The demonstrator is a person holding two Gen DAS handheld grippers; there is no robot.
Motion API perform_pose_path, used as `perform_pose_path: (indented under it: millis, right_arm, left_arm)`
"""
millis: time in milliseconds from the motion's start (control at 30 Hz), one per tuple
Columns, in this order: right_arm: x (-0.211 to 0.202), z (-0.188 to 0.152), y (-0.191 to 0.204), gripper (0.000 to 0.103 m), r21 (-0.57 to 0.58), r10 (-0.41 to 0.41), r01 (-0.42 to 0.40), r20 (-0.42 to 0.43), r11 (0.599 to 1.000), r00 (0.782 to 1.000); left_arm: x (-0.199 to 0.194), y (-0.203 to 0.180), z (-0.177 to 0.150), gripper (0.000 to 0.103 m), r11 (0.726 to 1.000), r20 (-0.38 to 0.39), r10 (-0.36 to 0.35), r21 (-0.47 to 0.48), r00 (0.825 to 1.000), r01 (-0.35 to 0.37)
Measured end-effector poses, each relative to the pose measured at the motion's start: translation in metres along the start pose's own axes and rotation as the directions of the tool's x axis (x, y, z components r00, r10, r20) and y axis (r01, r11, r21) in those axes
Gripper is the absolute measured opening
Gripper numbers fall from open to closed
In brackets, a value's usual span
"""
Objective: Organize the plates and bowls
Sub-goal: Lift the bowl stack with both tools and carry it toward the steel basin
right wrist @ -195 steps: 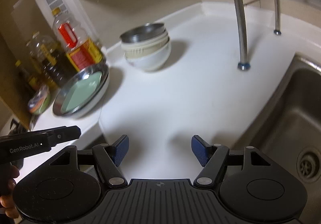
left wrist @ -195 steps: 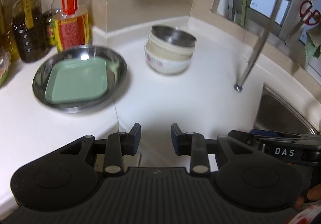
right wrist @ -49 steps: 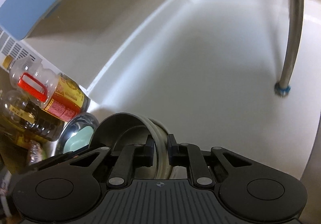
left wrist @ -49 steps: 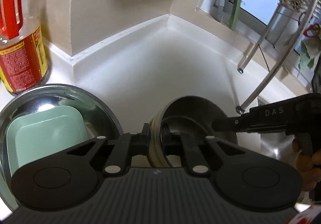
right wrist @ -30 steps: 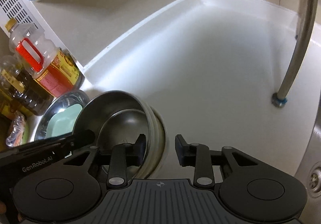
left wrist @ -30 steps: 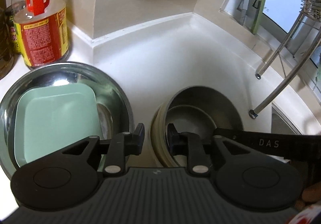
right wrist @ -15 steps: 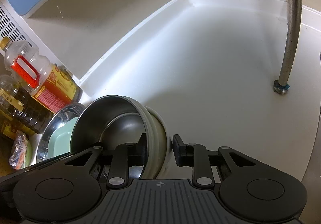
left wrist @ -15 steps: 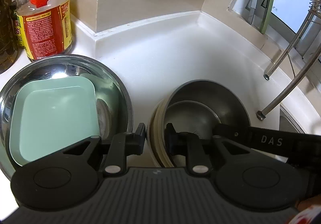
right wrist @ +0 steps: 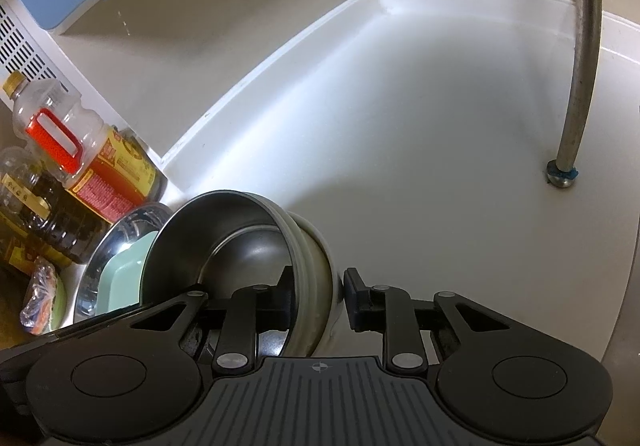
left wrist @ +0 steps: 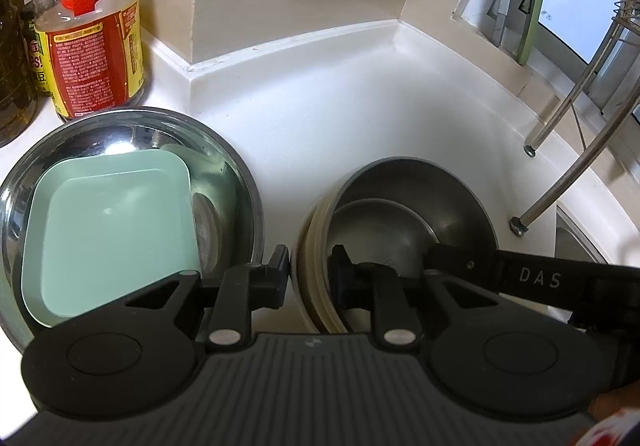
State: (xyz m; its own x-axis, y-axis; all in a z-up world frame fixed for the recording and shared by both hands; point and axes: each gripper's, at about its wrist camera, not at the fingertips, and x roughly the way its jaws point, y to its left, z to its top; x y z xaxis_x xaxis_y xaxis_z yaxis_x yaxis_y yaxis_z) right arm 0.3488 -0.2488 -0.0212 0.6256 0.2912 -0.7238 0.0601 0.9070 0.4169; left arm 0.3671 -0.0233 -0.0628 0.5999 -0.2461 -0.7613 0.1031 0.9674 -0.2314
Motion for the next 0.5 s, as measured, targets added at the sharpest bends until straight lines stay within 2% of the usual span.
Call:
perform_pose_path:
  millis: [500]
  right_arm:
    - [-0.017, 0.015, 0.008, 0.025, -0.022, 0.014, -0.014, 0.034, 1.000, 0.999]
  left_arm:
    - [-0.022, -0.001, 0.014, 0.020, 1.000, 0.050, -0.029, -0.005, 0.998, 0.029]
